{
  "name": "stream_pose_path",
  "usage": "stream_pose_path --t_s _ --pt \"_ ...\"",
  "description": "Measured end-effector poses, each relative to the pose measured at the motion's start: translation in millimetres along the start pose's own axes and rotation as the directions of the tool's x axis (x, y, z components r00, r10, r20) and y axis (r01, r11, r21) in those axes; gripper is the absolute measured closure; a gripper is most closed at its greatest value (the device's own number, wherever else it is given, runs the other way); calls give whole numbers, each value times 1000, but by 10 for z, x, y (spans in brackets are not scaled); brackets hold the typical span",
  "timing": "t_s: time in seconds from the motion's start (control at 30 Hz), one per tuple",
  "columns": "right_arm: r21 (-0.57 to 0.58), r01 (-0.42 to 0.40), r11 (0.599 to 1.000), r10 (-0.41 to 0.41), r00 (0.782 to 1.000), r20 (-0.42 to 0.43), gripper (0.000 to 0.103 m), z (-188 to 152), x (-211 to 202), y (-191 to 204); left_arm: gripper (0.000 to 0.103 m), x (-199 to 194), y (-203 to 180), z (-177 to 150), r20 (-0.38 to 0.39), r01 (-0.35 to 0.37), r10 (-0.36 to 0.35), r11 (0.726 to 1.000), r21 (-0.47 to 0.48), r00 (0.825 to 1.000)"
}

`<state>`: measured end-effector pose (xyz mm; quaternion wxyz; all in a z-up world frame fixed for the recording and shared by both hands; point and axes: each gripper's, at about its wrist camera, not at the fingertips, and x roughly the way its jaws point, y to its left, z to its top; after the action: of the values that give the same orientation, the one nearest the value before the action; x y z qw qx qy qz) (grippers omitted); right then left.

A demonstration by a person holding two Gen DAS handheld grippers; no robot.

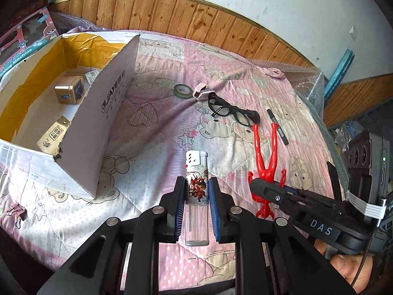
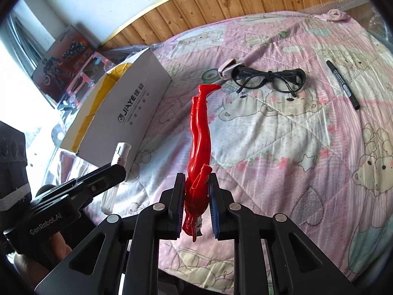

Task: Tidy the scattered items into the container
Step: 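Lift the red figure and clear vial off the bedspread, then carry the red figure and clear vial over the cardboard box with both tools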

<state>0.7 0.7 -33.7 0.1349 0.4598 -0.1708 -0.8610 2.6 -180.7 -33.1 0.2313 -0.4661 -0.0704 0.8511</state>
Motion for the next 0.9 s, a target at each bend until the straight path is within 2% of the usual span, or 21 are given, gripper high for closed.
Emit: stream_pose_path --t_s 0.27,0.5,0.9 --pt "-47 -25 999 27 999 40 84 -99 -205 356 83 -290 137 1 41 9 -8 1000 -26 999" --pt "-85 -61 995 64 998 23 84 -131 -213 614 83 -534 322 0 85 11 -6 998 -68 996" --pt "-173 -113 978 119 993 24 84 64 -213 1178 83 -831 750 189 138 10 9 991 -136 990"
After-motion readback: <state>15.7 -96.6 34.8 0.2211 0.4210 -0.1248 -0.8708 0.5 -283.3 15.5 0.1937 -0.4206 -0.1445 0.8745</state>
